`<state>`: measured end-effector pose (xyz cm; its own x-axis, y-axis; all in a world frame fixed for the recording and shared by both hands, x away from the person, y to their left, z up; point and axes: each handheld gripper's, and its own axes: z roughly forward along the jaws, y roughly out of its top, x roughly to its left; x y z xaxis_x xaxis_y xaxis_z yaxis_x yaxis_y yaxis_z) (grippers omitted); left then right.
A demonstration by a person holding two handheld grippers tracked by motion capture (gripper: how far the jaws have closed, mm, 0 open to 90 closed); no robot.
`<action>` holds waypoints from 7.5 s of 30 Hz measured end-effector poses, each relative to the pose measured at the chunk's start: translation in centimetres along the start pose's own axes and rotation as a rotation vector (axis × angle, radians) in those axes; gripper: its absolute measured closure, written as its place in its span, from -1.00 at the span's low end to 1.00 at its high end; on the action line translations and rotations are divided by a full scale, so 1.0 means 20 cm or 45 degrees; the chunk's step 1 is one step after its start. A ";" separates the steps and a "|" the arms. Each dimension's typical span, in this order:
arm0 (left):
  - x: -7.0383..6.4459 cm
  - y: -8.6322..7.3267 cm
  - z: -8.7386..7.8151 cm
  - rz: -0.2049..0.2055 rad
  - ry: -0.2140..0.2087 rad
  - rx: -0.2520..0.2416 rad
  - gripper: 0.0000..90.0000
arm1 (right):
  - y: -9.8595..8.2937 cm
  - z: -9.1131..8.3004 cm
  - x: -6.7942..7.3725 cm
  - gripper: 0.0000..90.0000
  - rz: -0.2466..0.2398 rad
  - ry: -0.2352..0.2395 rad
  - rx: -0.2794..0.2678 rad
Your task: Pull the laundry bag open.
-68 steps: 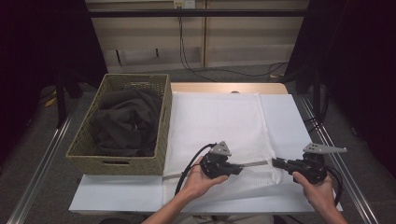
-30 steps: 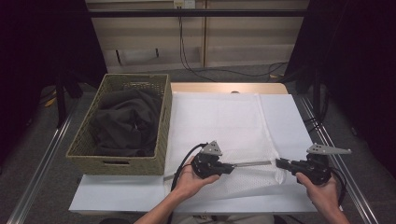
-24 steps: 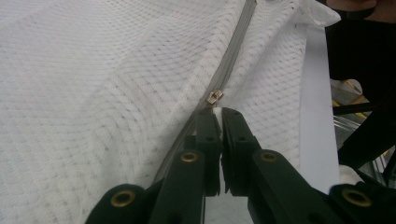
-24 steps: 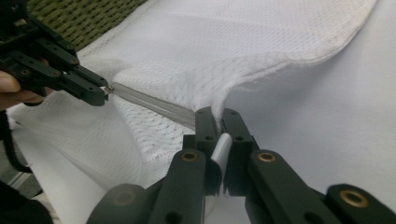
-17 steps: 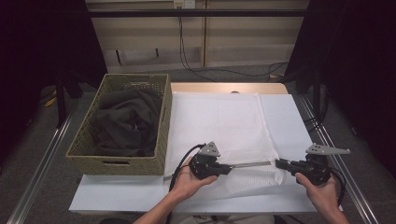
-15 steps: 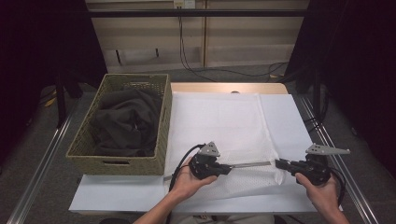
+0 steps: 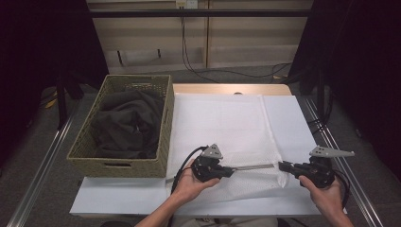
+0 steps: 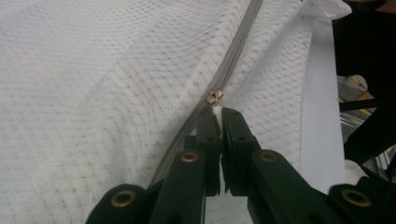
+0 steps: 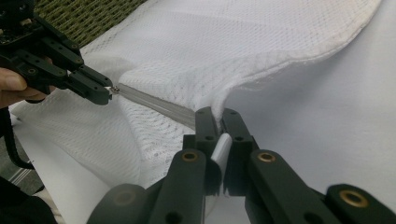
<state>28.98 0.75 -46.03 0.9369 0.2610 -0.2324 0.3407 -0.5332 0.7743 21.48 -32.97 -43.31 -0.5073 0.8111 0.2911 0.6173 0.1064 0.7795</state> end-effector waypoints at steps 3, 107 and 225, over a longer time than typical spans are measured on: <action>0.01 0.00 0.01 -0.007 -0.005 -0.003 0.93 | 0.00 0.00 0.01 0.95 -0.009 -0.014 -0.002; 0.05 -0.20 -0.37 -0.061 0.115 -0.004 0.93 | -0.03 -0.07 0.00 0.95 -0.005 -0.067 0.032; 0.04 -0.46 -0.68 -0.161 0.256 0.016 0.93 | -0.13 -0.10 0.01 0.95 0.010 -0.095 0.086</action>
<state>25.46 16.80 -45.33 0.8527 0.4808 -0.2042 0.4565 -0.4960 0.7386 18.55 -34.35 -44.20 -0.4579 0.8523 0.2527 0.6614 0.1367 0.7374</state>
